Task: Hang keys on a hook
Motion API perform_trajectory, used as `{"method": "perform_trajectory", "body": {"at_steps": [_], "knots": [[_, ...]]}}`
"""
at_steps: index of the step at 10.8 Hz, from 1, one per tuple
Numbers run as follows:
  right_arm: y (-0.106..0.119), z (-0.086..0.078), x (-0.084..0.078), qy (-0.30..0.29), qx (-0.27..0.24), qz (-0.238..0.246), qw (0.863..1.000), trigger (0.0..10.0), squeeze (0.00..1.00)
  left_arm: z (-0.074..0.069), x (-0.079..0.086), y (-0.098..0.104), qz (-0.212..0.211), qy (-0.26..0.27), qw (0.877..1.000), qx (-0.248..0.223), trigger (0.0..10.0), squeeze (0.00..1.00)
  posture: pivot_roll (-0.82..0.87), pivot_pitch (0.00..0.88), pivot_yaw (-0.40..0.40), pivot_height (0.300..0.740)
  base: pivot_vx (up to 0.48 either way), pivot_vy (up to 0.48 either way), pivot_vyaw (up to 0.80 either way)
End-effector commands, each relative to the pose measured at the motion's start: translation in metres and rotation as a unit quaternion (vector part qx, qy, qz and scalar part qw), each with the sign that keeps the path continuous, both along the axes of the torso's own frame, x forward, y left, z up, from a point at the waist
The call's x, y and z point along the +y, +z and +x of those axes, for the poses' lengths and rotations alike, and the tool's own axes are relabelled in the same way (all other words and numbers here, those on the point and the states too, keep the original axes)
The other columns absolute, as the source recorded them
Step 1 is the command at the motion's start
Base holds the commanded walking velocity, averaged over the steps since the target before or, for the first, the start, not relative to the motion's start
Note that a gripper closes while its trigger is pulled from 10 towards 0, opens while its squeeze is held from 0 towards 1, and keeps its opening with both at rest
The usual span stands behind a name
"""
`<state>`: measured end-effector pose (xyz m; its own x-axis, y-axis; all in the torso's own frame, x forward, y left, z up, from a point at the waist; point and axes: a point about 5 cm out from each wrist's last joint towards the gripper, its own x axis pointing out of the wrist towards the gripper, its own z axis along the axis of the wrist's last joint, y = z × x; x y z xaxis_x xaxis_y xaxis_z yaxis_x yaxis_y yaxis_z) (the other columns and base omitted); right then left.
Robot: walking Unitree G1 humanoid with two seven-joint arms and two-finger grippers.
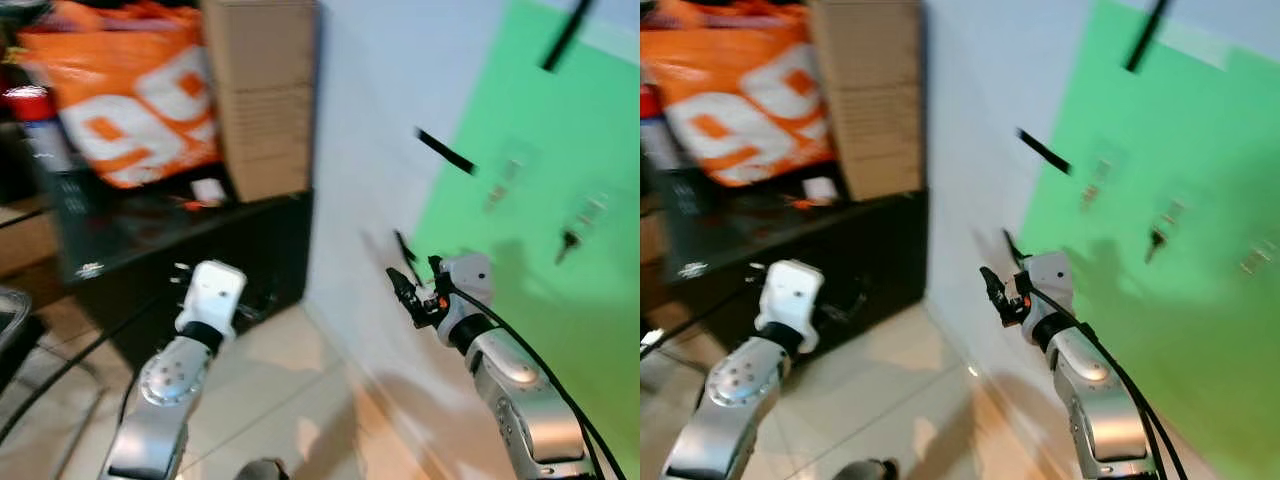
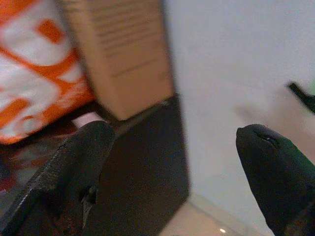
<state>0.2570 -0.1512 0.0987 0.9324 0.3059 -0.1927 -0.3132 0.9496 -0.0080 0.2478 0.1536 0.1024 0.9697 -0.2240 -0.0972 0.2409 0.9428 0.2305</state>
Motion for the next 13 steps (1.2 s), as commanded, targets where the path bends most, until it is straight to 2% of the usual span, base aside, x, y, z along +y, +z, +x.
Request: {"method": "perform_trajectory", "body": {"at_steps": [1, 3, 9, 11, 13], "knots": [[-0.0015, 0.0001, -0.0072, -0.014, 0.012, -0.002, 1.000, 10.0, 1.00, -0.0002, -0.0049, 0.0026, -0.009, -0.003, 1.000, -0.007, 10.0, 0.00, -0.01, 0.000, -0.041, 0.740, 0.000, 0.000, 0.80], [-0.0013, -0.0024, -0.0021, 0.016, 0.009, 0.003, 1.000, 10.0, 1.00, -0.0013, -0.0060, 0.0052, -0.010, -0.005, 1.000, -0.018, 10.0, 0.00, -0.01, 0.000, -0.041, 0.740, 0.127, 0.000, 0.79], [-0.0038, -0.0033, -0.0017, 0.020, 0.018, 0.006, 1.000, 10.0, 1.00, -0.0011, -0.0077, 0.0083, -0.008, -0.009, 1.000, -0.024, 10.0, 0.00, -0.01, 0.000, -0.043, 0.740, 0.336, 0.000, 0.76], [-0.0039, -0.0032, -0.0020, 0.020, 0.015, -0.004, 1.000, 10.0, 1.00, -0.0008, -0.0077, 0.0091, -0.008, -0.011, 1.000, -0.024, 10.0, 0.00, -0.01, 0.000, -0.040, 0.740, 0.354, 0.000, 0.52], [-0.0036, -0.0031, -0.0011, 0.021, 0.016, -0.005, 1.000, 10.0, 1.00, 0.0001, -0.0070, 0.0096, -0.007, -0.012, 1.000, -0.024, 10.0, 0.00, -0.01, 0.000, -0.039, 0.740, 0.366, 0.000, 0.00]]}}
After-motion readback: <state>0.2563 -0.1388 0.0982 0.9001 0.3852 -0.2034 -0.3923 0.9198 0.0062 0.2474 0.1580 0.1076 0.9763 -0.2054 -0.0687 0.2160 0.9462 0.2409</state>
